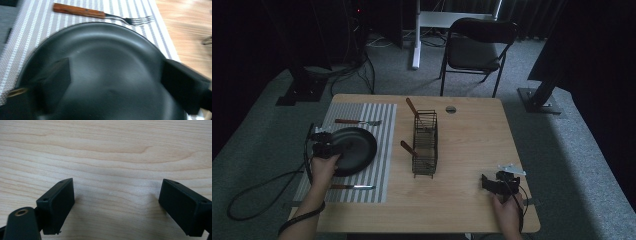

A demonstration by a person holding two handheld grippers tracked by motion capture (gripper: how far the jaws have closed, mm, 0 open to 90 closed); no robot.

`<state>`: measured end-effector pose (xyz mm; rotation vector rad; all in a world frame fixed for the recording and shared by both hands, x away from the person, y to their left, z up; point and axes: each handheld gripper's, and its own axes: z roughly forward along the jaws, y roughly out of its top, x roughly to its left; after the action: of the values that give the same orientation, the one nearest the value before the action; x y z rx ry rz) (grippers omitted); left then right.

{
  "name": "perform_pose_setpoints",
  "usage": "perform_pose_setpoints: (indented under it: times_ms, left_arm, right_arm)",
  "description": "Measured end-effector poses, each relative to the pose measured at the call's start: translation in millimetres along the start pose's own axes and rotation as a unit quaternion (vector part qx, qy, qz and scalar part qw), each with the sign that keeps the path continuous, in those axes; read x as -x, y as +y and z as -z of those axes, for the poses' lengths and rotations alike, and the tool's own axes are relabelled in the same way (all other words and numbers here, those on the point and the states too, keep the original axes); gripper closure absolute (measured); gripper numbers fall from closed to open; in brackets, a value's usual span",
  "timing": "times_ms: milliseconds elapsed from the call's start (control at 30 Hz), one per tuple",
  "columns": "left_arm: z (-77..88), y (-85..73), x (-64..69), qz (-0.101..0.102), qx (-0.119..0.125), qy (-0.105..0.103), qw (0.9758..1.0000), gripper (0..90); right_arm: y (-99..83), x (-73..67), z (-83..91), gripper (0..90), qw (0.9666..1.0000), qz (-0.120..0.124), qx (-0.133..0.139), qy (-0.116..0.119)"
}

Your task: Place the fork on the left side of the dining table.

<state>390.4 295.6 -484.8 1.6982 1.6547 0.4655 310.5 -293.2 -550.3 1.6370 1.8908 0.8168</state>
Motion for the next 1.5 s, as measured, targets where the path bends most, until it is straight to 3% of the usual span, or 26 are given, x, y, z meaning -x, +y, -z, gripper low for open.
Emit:
perform_pose_setpoints:
  times_ms: [100, 200, 267, 400, 500, 733, 800, 900, 1033, 1267, 1333, 1367, 1500]
  left_arm:
    - [3.0, -5.8, 2.9, -0.016, -0.005, 0.014, 0.9998, 9.0]
    - [4.4, -8.1, 3.3, -0.013, -0.002, 0.018, 0.9997, 9.0]
    - [9.2, -17.9, 2.1, -0.002, -0.005, 0.01, 0.9999, 9.0]
    - [13.4, -24.1, 3.1, -0.009, -0.003, 0.017, 0.9998, 9.0]
    - [19.4, -29.1, 4.0, -0.002, 0.003, 0.019, 0.9998, 8.9]
    - [27.3, -43.4, 11.3, -0.021, -0.004, 0.019, 0.9996, 9.0]
    - [30.2, -47.8, 13.3, -0.017, -0.001, 0.013, 0.9998, 9.0]
    - [36.9, -56.0, 19.8, -0.035, 0.002, 0.002, 0.9994, 9.0]
    - [45.1, -63.6, 24.6, -0.047, 0.01, 0.008, 0.9988, 9.0]
    - [56.5, -76.4, 22.4, -0.047, 0.017, 0.022, 0.9985, 8.9]
    - [58.8, -82.1, 20.5, -0.039, 0.015, 0.016, 0.999, 8.5]
    - [59.7, -86.3, 20.2, -0.032, 0.016, 0.014, 0.9992, 2.4]
    - [64.6, -101.6, 27.0, -0.04, 0.025, 0.024, 0.9986, 1.2]
  right_arm:
    - [0.0, 0.0, 0.0, 12.8, 1.0, 0.0, 0.0, 0.0]
    - [0.0, -0.1, 0.0, 12.8, 1.0, 0.0, 0.0, 0.0]
    - [0.0, 0.0, 0.0, 12.8, 1.0, 0.0, 0.0, 0.0]
    - [0.0, 0.0, 0.0, 12.8, 1.0, 0.0, 0.0, 0.0]
    - [0.0, 0.0, 0.0, 12.9, 1.0, 0.0, 0.0, 0.0]
    - [0.0, 0.0, 0.0, 12.8, 1.0, 0.0, 0.0, 0.0]
    - [0.0, 0.0, 0.0, 12.8, 1.0, 0.0, 0.0, 0.0]
    - [0.0, 0.0, 0.0, 12.9, 1.0, 0.0, 0.0, 0.0]
    - [0.0, 0.0, 0.0, 12.8, 1.0, 0.0, 0.0, 0.0]
    - [0.0, 0.0, 0.0, 12.8, 1.0, 0.0, 0.0, 0.0]
    - [0.0, 0.0, 0.0, 12.8, 1.0, 0.0, 0.0, 0.0]
    - [0.0, 0.0, 0.0, 12.8, 1.0, 0.0, 0.0, 0.0]
    - [0.1, -0.2, 0.1, 12.8, 1.0, -0.001, 0.0, 0.0]
